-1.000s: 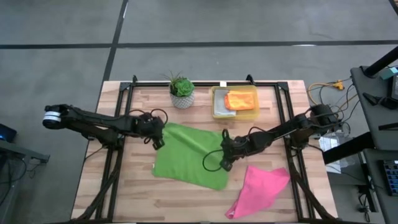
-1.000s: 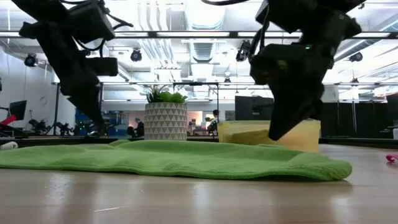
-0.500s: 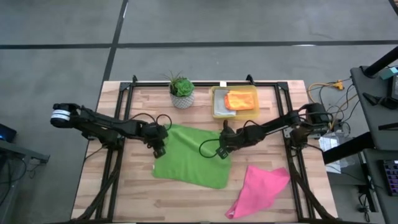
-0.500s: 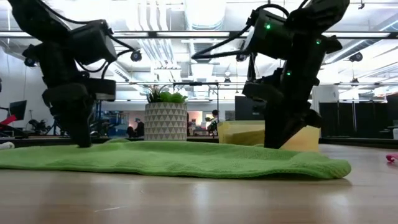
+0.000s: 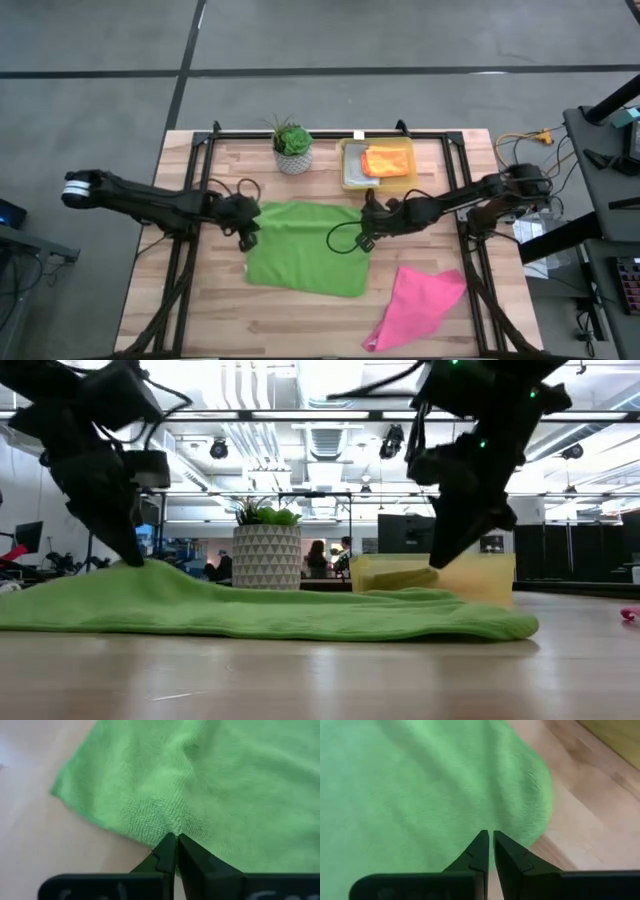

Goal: Fold microfiber towels
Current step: Fold the green microfiber cloth

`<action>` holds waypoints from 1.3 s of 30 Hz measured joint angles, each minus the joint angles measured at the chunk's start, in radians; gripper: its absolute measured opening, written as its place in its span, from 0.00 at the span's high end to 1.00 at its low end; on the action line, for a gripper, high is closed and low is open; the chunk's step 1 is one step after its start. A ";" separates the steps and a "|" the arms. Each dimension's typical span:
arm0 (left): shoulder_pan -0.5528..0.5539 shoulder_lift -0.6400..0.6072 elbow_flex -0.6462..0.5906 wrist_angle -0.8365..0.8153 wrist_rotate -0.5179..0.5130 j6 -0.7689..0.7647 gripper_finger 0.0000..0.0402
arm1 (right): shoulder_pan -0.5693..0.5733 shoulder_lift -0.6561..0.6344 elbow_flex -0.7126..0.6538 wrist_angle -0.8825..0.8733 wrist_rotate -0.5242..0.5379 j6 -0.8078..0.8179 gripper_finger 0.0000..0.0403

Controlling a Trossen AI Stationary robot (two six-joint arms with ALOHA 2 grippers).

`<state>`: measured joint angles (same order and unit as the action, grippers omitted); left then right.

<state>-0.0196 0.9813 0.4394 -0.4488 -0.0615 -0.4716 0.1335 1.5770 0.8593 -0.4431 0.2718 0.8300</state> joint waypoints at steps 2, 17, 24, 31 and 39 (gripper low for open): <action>-0.005 -0.061 -0.008 -0.011 0.000 0.018 1.00 | 0.018 -0.021 -0.001 0.001 0.000 -0.036 0.95; -0.047 -0.051 -0.185 0.108 0.008 0.008 0.99 | 0.175 0.032 0.000 0.144 -0.016 0.051 0.95; -0.047 0.022 -0.200 0.266 0.002 0.102 0.81 | 0.185 0.049 0.001 0.228 -0.043 0.129 0.95; -0.046 0.001 -0.202 0.237 -0.046 0.166 0.51 | 0.187 0.050 0.001 0.322 -0.043 0.165 0.95; -0.046 -0.025 -0.199 0.214 0.011 0.182 0.40 | 0.235 0.050 0.002 0.406 -0.043 0.037 0.94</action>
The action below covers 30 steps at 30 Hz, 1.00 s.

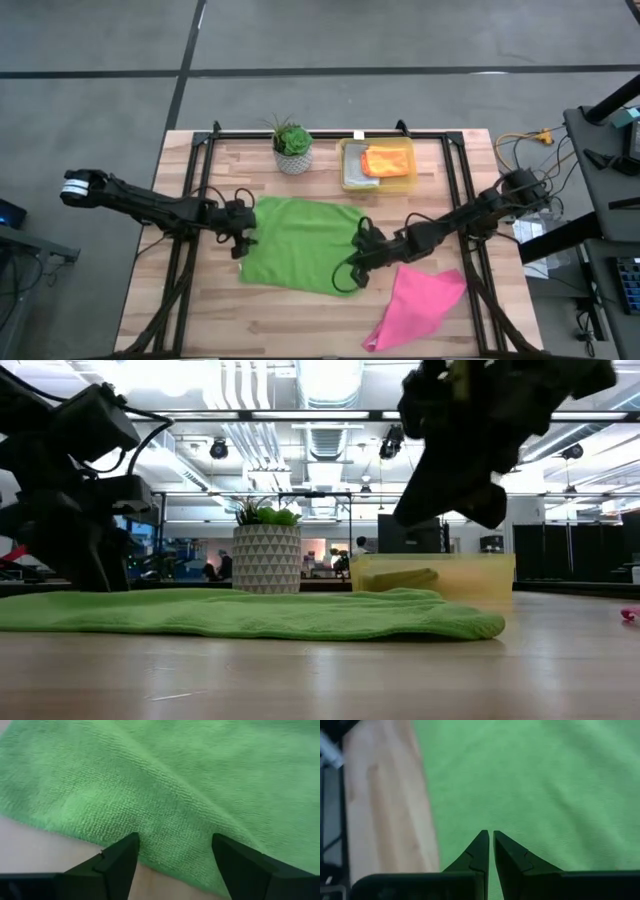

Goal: Fold microfiber towels
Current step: Fold the green microfiber cloth

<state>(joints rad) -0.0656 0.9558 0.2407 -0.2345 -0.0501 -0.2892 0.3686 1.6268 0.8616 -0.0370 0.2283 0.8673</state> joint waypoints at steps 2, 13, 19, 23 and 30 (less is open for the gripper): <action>-0.001 -0.013 0.011 -0.004 0.030 0.000 0.40 | 0.020 0.000 0.000 0.008 0.000 -0.028 0.94; 0.000 -0.084 0.099 0.005 -0.058 0.010 0.40 | 0.080 0.000 0.000 0.001 0.000 -0.056 0.94; -0.072 -0.034 0.112 -0.003 0.454 -0.020 0.40 | 0.110 0.000 -0.004 -0.009 0.000 -0.144 0.94; -0.269 0.004 0.171 -0.072 0.359 0.030 0.40 | 0.116 0.000 -0.023 -0.010 0.000 -0.189 0.94; -0.612 0.150 0.262 -0.128 0.048 0.172 0.40 | 0.116 0.000 -0.078 -0.012 0.004 -0.189 0.94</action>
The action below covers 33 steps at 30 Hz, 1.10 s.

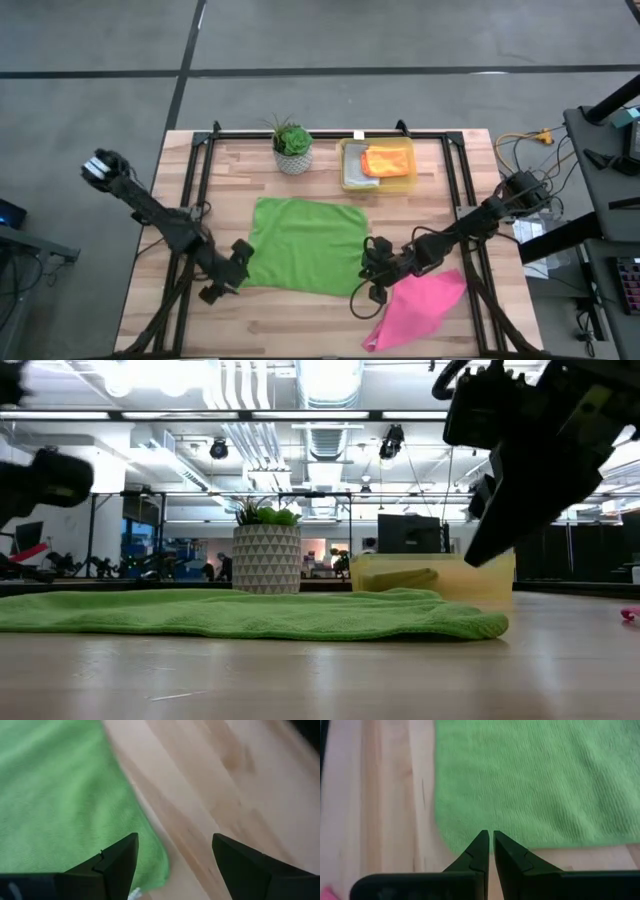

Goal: Fold microfiber towels
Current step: Fold the green microfiber cloth

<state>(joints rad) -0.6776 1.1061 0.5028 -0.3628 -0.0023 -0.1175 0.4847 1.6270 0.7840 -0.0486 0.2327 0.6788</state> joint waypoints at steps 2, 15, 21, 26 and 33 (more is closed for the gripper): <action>-0.056 0.070 0.017 -0.033 -0.064 -0.001 0.40 | 0.001 0.001 -0.007 0.000 0.000 0.000 0.94; -0.053 0.440 0.130 -0.153 -0.033 -0.004 0.68 | 0.017 0.001 -0.008 0.010 -0.004 -0.008 0.94; -0.052 0.416 0.137 -0.135 -0.043 -0.010 0.97 | 0.029 0.001 -0.008 0.097 -0.016 -0.117 0.93; -0.050 0.397 0.137 -0.135 -0.046 -0.010 0.97 | 0.038 0.012 -0.008 0.202 -0.097 -0.355 0.84; -0.050 0.389 0.137 -0.133 -0.052 -0.086 0.96 | 0.025 0.023 -0.004 0.185 -0.101 -0.508 0.62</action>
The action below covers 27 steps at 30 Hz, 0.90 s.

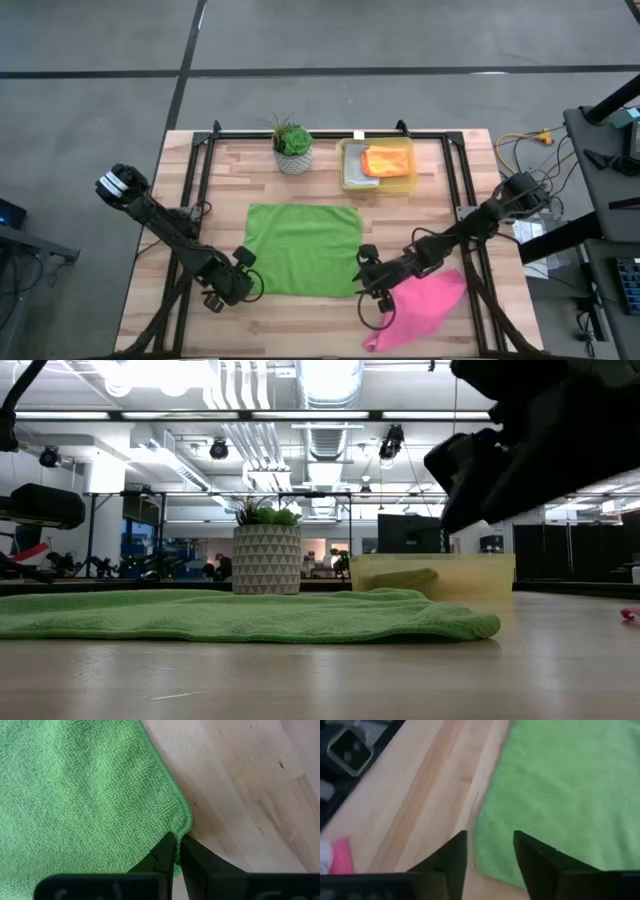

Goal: Fold microfiber towels
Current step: Fold the green microfiber cloth

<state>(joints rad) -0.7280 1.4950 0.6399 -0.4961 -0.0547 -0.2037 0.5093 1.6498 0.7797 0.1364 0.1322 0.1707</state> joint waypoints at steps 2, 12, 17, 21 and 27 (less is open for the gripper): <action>0.000 0.000 0.000 0.002 -0.001 0.000 0.96 | 0.002 0.025 0.006 -0.001 -0.006 -0.076 0.57; 0.001 -0.001 -0.001 0.011 -0.007 -0.026 0.96 | 0.005 0.235 0.153 -0.176 0.026 -0.216 0.59; 0.000 -0.017 0.002 0.009 -0.008 -0.044 0.99 | 0.013 0.253 0.226 -0.306 0.070 -0.206 0.80; -0.009 -0.084 0.003 0.009 -0.015 -0.076 1.00 | 0.014 0.218 0.234 -0.354 0.109 -0.193 0.96; -0.024 -0.201 -0.010 0.104 0.111 -0.080 1.00 | 0.017 0.144 0.237 -0.407 -0.075 -0.100 0.98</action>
<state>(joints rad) -0.7521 1.2943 0.6297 -0.3925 0.0559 -0.2832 0.5266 1.7940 1.0165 -0.2701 0.0575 0.0711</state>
